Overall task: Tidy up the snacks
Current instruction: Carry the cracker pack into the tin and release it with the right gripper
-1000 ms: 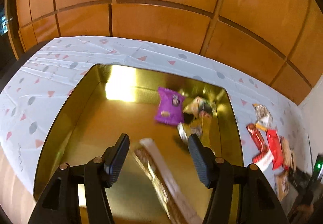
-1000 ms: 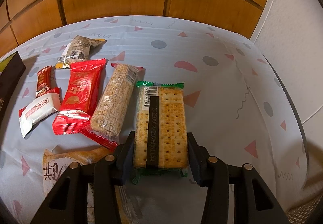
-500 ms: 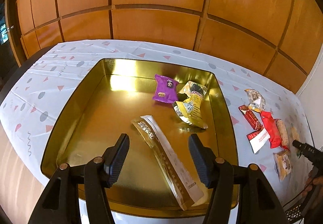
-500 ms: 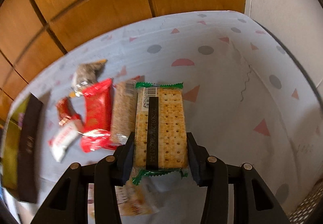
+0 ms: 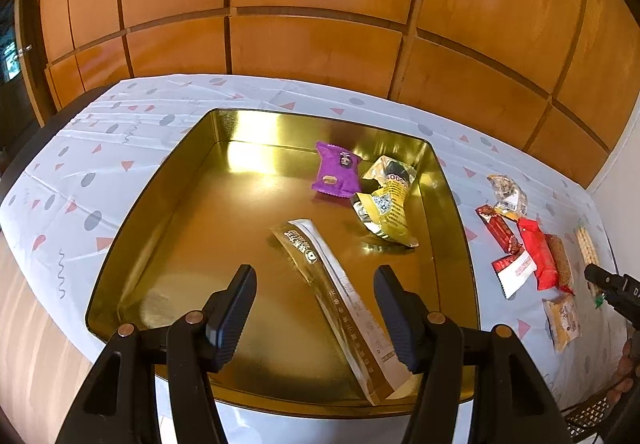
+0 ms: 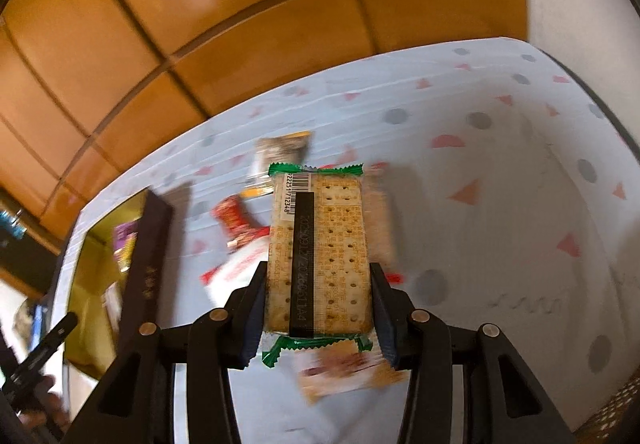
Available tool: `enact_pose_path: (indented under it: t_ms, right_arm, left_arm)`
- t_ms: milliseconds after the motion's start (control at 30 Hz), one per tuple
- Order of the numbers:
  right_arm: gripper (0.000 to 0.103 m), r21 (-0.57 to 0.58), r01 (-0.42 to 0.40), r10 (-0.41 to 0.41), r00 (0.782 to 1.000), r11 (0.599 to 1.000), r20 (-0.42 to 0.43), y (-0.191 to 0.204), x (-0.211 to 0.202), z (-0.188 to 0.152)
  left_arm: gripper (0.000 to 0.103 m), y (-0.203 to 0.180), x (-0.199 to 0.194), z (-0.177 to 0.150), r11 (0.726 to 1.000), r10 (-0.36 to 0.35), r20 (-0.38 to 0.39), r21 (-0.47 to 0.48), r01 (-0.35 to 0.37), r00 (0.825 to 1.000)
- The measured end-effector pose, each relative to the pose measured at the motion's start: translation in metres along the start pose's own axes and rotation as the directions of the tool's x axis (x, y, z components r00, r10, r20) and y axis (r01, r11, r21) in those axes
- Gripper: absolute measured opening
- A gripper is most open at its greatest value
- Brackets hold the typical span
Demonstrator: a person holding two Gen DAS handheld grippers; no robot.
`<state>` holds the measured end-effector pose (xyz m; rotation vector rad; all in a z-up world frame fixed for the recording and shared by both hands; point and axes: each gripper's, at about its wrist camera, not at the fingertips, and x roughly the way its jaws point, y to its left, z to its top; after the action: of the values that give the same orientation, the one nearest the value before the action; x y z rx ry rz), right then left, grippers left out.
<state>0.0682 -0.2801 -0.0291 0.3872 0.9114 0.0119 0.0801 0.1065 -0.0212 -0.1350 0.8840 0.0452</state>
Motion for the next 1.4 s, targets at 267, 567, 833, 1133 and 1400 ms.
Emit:
enact_pose_path:
  t_ms: [267,567,833,1133,1400]
  right_arm:
    - [0.047,-0.133,-0.164,0.154,0.985,0.977,-0.084,0.088,0.011,-0.010]
    - [0.047,-0.221,-0.304,0.270,0.947,0.927,-0.173,0.189,0.032,-0.018]
    - [0.052,-0.262,-0.298,0.239,0.942,0.918,-0.235,0.228,0.062,-0.037]
    - [0.090,-0.433,-0.266,0.223,0.964,0.862,-0.148,0.225,0.035,-0.053]
    - [0.103,-0.568,-0.051,0.203,0.957,0.821,0.208,0.206,-0.021,-0.058]
  left_arm:
    - [0.062,0.017,-0.004,-0.001,0.999,0.007,0.021,-0.043,-0.007,1.000]
    - [0.062,0.044,-0.002,-0.009,0.994,0.032,0.010,-0.101,-0.031,0.999]
    - [0.062,0.054,0.002,-0.014,0.992,0.032,-0.005,-0.121,-0.032,0.999]
    - [0.062,0.043,-0.003,-0.013,0.996,0.031,0.016,-0.087,-0.030,0.999]
    - [0.062,0.030,-0.014,-0.012,0.998,0.033,0.042,-0.046,-0.031,0.999]
